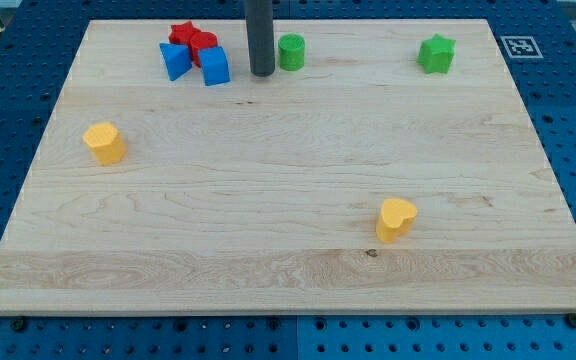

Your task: Move the yellow hexagon closer to the yellow heart

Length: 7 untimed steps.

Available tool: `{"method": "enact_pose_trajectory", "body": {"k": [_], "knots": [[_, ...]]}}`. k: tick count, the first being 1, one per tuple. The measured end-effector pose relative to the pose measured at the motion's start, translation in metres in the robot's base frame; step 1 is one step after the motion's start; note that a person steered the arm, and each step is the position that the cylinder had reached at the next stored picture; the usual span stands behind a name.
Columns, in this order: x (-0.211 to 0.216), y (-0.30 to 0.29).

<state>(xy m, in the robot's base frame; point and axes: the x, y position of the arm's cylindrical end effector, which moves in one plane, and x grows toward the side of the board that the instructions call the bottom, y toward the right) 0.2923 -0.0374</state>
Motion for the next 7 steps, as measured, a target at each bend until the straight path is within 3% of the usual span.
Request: {"method": "enact_pose_trajectory", "body": {"k": [3,5,7], "knots": [[-0.025,0.0],[0.037,0.031],[0.082,0.013]]}}
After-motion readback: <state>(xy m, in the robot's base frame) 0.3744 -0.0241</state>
